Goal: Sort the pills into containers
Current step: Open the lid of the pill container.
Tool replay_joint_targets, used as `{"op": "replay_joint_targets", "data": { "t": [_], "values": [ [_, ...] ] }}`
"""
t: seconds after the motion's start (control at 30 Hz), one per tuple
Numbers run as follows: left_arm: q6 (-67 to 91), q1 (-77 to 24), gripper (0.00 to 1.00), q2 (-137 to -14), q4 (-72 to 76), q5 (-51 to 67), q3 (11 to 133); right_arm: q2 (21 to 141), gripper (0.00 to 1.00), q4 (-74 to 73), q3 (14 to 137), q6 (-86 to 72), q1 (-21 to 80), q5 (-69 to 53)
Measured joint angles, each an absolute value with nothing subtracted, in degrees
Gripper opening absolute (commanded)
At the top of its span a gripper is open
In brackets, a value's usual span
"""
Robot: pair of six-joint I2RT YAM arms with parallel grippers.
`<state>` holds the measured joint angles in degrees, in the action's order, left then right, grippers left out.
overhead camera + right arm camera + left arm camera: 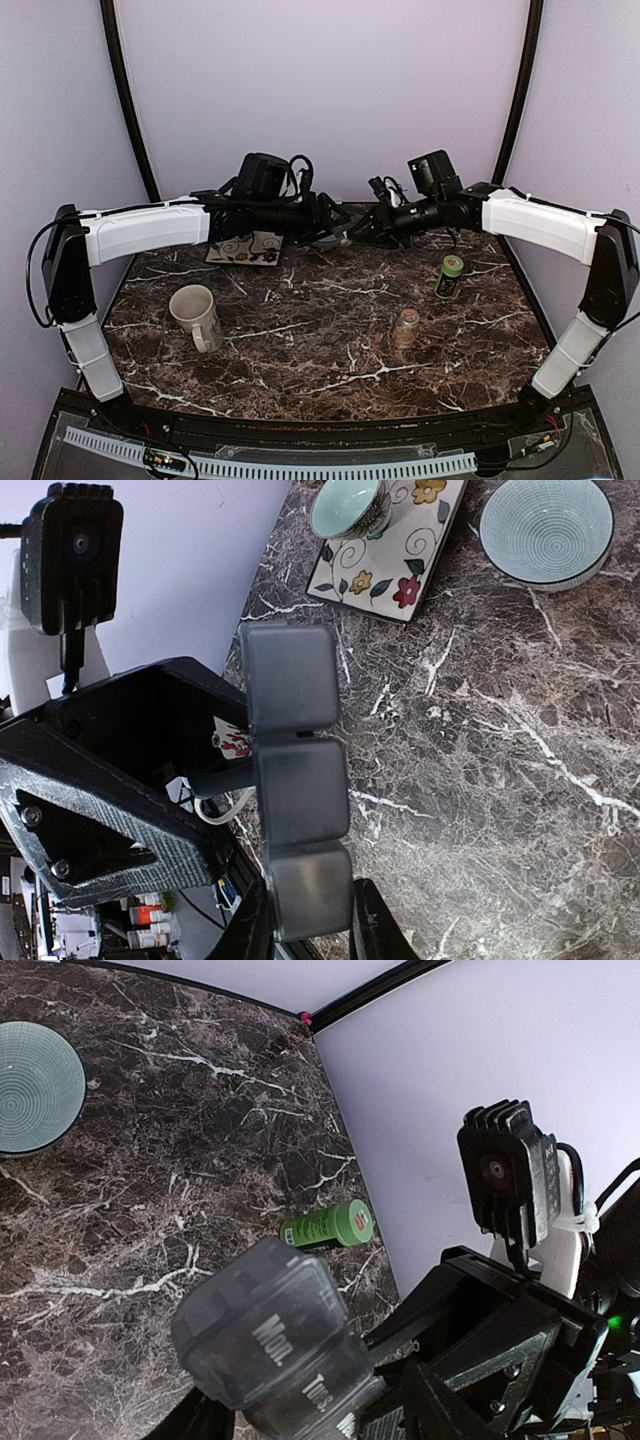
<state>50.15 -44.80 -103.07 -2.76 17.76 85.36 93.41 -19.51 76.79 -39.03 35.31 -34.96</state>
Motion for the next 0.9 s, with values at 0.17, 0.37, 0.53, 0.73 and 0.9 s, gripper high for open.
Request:
{"op": "replay_joint_targets", "data": {
  "t": [0.17, 0.37, 0.53, 0.73, 0.9],
  "values": [
    [50.7, -44.7, 0.56, -103.1, -2.7, 18.0, 85.4, 93.4, 0.01, -20.6, 77.5, -37.5, 35.7, -33.5],
    [51.2, -44.5, 0.54, -103.1, -2.7, 18.6, 85.4, 93.4, 0.01, -22.6, 78.7, -35.7, 36.4, -31.5],
    [51.2, -44.4, 0.53, -103.1, -2.7, 18.9, 85.4, 93.4, 0.0, -24.8, 80.1, -33.8, 37.0, -29.3],
    [51.2, -44.4, 0.53, -103.1, -3.3, 19.5, 85.4, 93.4, 0.0, -26.9, 81.0, -31.8, 37.8, -26.6],
    [51.5, -44.4, 0.55, -103.3, -3.4, 19.7, 85.4, 93.4, 0.0, -27.5, 81.1, -30.7, 38.1, -25.1]
  ]
}}
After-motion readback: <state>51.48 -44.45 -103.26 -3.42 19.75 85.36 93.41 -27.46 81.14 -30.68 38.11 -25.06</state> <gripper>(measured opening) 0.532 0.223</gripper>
